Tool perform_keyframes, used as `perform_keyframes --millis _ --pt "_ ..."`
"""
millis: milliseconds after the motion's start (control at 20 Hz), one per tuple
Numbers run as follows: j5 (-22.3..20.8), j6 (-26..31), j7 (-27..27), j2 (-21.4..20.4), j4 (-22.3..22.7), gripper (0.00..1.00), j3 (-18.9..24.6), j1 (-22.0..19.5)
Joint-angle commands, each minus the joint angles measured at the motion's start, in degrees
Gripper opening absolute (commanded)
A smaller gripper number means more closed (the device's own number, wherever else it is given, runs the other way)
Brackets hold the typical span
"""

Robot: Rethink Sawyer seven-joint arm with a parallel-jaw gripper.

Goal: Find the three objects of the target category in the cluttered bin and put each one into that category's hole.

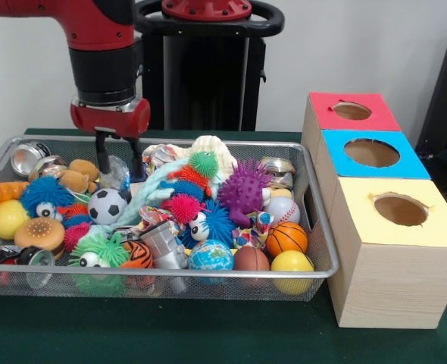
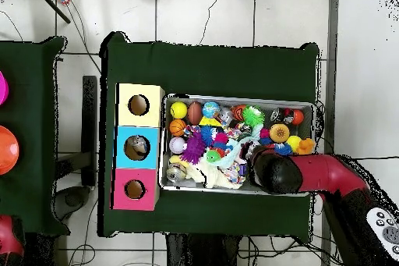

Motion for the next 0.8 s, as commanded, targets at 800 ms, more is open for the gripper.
perform_keyframes --millis 800 --pt "-22.95 -9.07 -2.72 -1.56 7.89 1.00 -4.51 3.79"
